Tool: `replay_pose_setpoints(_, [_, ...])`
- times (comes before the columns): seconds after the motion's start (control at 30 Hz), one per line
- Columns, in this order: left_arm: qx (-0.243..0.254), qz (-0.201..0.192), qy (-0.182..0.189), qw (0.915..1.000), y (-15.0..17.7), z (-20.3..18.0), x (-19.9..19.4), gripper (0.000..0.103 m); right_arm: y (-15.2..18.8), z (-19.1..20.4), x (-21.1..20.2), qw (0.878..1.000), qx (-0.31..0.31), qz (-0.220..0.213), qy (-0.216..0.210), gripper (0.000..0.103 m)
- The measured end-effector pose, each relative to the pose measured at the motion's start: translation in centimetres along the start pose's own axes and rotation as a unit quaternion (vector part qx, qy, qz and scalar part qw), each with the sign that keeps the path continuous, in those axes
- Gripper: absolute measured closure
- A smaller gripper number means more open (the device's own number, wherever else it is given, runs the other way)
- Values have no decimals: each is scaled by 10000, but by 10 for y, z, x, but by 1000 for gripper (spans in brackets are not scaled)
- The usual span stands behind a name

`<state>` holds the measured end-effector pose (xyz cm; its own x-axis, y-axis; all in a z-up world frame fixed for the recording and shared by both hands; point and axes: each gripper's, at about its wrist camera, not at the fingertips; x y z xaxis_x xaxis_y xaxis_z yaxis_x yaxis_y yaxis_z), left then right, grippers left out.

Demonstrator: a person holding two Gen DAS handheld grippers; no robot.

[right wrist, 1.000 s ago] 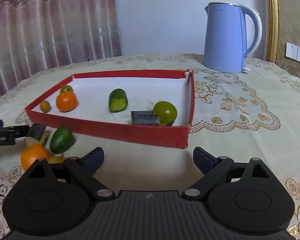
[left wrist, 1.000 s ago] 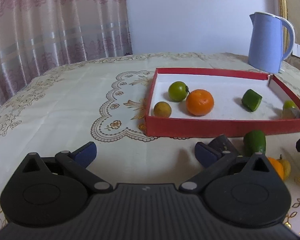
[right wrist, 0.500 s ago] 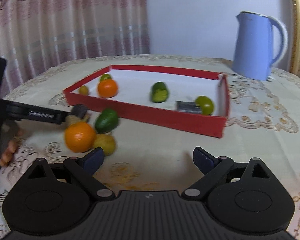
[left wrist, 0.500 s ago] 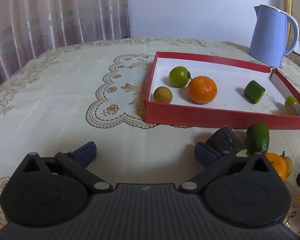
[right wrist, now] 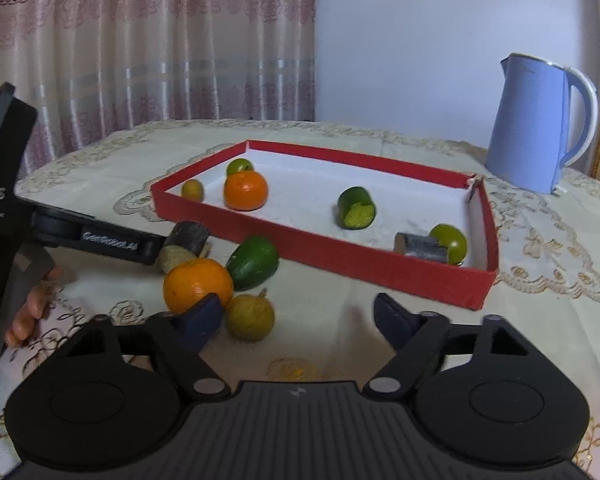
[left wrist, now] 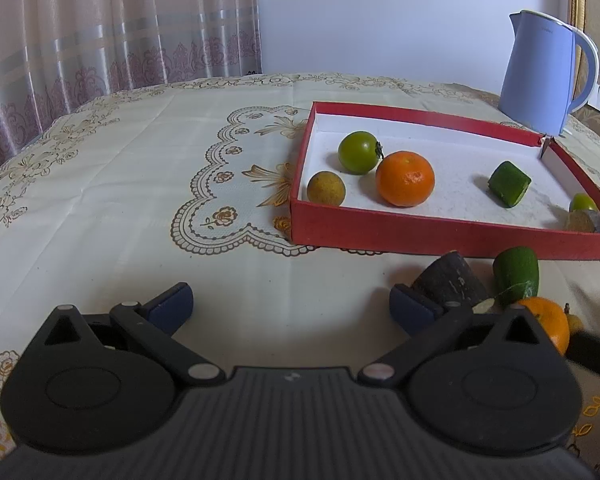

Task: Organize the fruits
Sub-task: 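Move the right gripper to the yellow pear and close on it, then carry the pear into the red tray and open the right gripper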

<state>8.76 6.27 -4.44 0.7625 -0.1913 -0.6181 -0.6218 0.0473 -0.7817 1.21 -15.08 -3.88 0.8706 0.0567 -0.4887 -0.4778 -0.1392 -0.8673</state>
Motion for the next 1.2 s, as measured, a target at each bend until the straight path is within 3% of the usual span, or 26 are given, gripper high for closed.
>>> replay_pose_setpoints(0.07, [-6,1,2,10000,0,0,0,0,-2,-3,2,9998,91,96,-147,43])
replay_pose_setpoints(0.37, [-11,4,4,10000,0,0,1,0,1,0,13,9995,14,306,-75,46])
replay_pose_setpoints(0.63, [-11,4,4,10000,0,0,1,0,-2,12,17,9991,-289,277,-113,69])
replay_pose_setpoints(1.2, [-16,7,6,10000,0,0,1,0,2,-9,9,9990,279,235,266,74])
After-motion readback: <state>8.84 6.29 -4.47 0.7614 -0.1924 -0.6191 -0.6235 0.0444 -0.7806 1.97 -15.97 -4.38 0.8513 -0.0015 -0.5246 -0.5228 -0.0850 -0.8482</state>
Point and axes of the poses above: each gripper's, at about its wrist camera, not at the fingertips, and x roughly the way its jaws point, z to its left, y to its underside, and after that the axes turned 9 degrees about y, right-handed
